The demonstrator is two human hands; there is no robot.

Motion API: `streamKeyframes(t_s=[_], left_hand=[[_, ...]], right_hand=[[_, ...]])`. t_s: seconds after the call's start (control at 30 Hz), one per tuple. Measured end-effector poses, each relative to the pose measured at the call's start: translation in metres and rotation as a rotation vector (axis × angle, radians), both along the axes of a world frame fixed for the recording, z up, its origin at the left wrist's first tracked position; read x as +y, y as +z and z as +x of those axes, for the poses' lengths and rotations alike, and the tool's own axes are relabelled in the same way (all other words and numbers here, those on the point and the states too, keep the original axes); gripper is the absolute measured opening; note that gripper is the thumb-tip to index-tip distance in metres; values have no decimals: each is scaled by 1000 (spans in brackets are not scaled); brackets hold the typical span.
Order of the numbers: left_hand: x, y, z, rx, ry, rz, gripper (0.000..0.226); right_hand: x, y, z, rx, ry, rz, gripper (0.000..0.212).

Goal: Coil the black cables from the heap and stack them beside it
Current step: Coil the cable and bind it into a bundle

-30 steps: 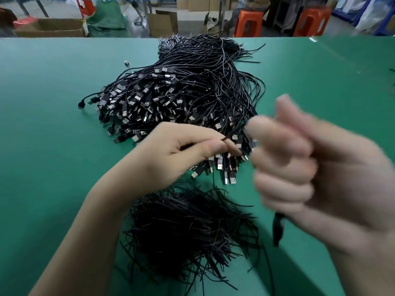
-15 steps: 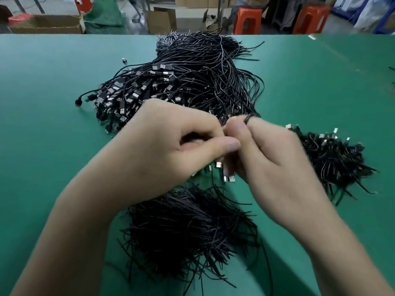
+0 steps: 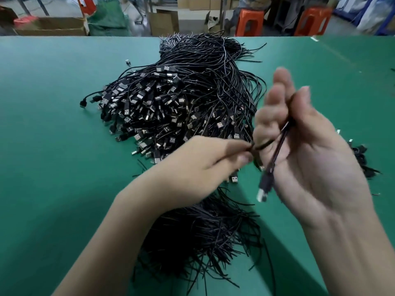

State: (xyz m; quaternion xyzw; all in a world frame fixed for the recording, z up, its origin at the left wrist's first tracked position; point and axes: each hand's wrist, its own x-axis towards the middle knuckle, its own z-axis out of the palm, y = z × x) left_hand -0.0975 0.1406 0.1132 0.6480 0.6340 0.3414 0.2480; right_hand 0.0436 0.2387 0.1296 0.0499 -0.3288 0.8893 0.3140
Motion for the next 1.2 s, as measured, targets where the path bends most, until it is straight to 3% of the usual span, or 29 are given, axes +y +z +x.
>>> streamKeyframes(t_s=[0.07, 0.17, 0.27, 0.33, 0.43, 0.5, 0.6, 0.73, 0.83, 1.03, 1.1, 1.2], left_hand=[[1, -4, 4, 104, -30, -61, 33], [-6, 6, 1, 114, 7, 61, 25], [-15, 23, -11, 136, 69, 258, 21], [-20, 29, -19, 162, 121, 356, 24], [-19, 24, -24, 100, 184, 406, 25], [-15, 20, -21, -18, 177, 395, 24], [-9, 15, -12, -67, 140, 371, 23], [-5, 6, 1, -79, 95, 126, 31], [-1, 0, 9, 4, 73, -24, 29], [-5, 10, 2, 124, 57, 47, 36], [-9, 12, -9, 193, 78, 78, 32], [-18, 19, -26, 259, 147, 183, 25]], right_hand=[[7, -3, 2, -86, -265, 206, 42], [11, -9, 5, -364, -690, 823, 32], [5, -15, 5, -674, -793, 1245, 29], [0, -17, 4, -775, -601, 1247, 42], [-7, -9, 0, -721, -17, 810, 70], [-10, -4, -2, -573, 246, 536, 57], [-10, -3, -1, -312, 305, 399, 34], [-8, 1, -2, -99, 34, 144, 27], [-5, -3, -2, -193, -326, 346, 31], [-1, -18, 0, -662, -821, 1285, 28], [-1, -21, -1, -848, -836, 1454, 37], [-2, -24, -2, -979, -604, 1413, 41]])
